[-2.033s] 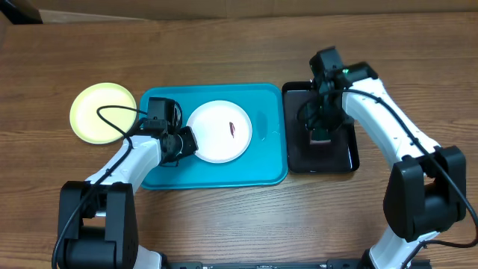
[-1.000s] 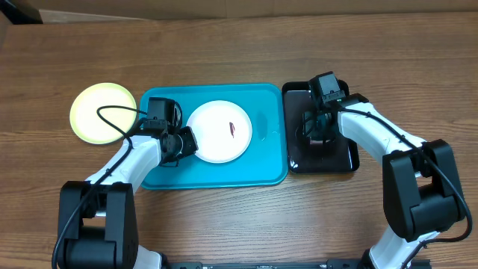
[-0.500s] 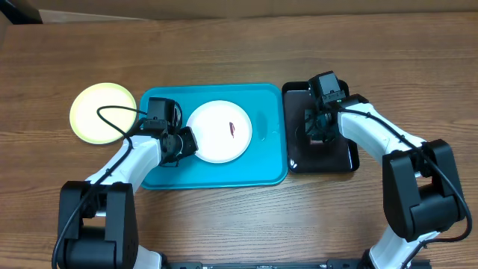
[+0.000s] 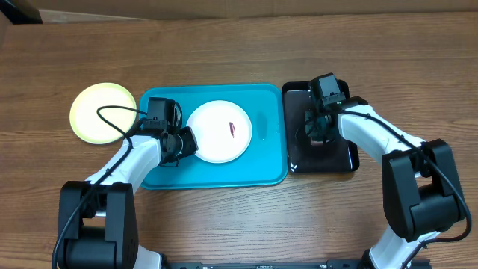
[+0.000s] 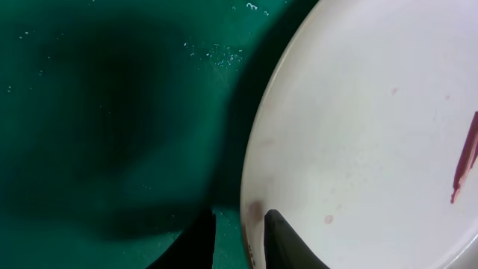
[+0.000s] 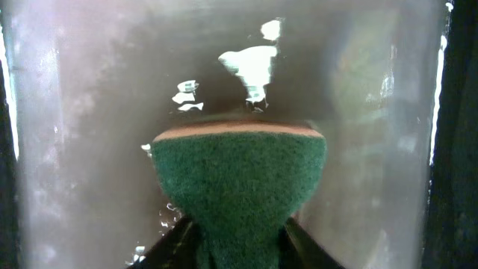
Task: Clean dirty plates on tray and stack at the side
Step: 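Lower the right gripper and grasp the green sponge, then lift the sponge out of the black tray with the right gripper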
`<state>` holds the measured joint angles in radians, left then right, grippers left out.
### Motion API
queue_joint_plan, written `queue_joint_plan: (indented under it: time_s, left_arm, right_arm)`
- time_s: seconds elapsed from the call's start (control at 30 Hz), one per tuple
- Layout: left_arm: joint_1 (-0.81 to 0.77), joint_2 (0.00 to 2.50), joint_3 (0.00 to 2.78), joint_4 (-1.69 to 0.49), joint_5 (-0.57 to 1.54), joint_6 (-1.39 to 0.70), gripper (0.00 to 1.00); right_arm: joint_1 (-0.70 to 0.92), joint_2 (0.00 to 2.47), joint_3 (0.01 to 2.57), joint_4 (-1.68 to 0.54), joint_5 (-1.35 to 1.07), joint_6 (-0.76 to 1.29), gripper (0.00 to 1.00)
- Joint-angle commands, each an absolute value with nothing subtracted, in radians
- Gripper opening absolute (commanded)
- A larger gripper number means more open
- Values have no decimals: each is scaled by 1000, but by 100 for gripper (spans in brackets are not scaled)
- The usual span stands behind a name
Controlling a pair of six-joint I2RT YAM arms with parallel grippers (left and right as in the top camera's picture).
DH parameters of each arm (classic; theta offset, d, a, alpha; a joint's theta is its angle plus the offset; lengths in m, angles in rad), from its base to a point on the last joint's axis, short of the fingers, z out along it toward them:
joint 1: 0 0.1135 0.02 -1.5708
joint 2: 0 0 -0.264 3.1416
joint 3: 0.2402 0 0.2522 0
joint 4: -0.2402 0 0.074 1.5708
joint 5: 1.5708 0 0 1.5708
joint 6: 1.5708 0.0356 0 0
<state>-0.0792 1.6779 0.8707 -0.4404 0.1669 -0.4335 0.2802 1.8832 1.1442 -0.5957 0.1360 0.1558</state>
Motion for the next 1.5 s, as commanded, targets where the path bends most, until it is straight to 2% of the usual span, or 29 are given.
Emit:
queue_joint_plan:
  time_s: [0.0,0.37,0.5,0.6,0.8,0.97,1.33,1.37,1.4,1.47]
  left_arm:
    - [-93,1689,892,-438,156,-418,25]
    - [-93,1689,892,-432,153,-418,24]
    - [-93,1689,892,-430,153,-418,31]
    - [-93,1689,892,-427,153,-418,31]
    - [-93,1689,892,-426,153,-418,23]
    - [-93,1689,892,-424,153,-418,4]
    - [-93,1689,892,-424,153,-419,4]
    - [-93,1689,892,-418,153,-418,7]
    - [-93,1689,892,-412,152,-418,17]
    - [-93,1689,892,-398,147,-418,17]
  right_arm:
    - [273,1864,1141,-602,142,139,4]
    - [275,1783,1385,-904,141,122,4]
    - [275,1775,1384,-948,141,122,4]
    - [275,1775,1379,-949,141,123,4]
    - [275,1775,1379,-946,141,123,4]
    - [275,1775,1380,-944,141,122,4]
    - [275,1776,1385,-971,107,136,4]
    - [275,1776,1384,-976,122,132,4]
    - [275,1776,1383,-979,132,133,4]
    - [275,1776,1382,-984,130,133,4]
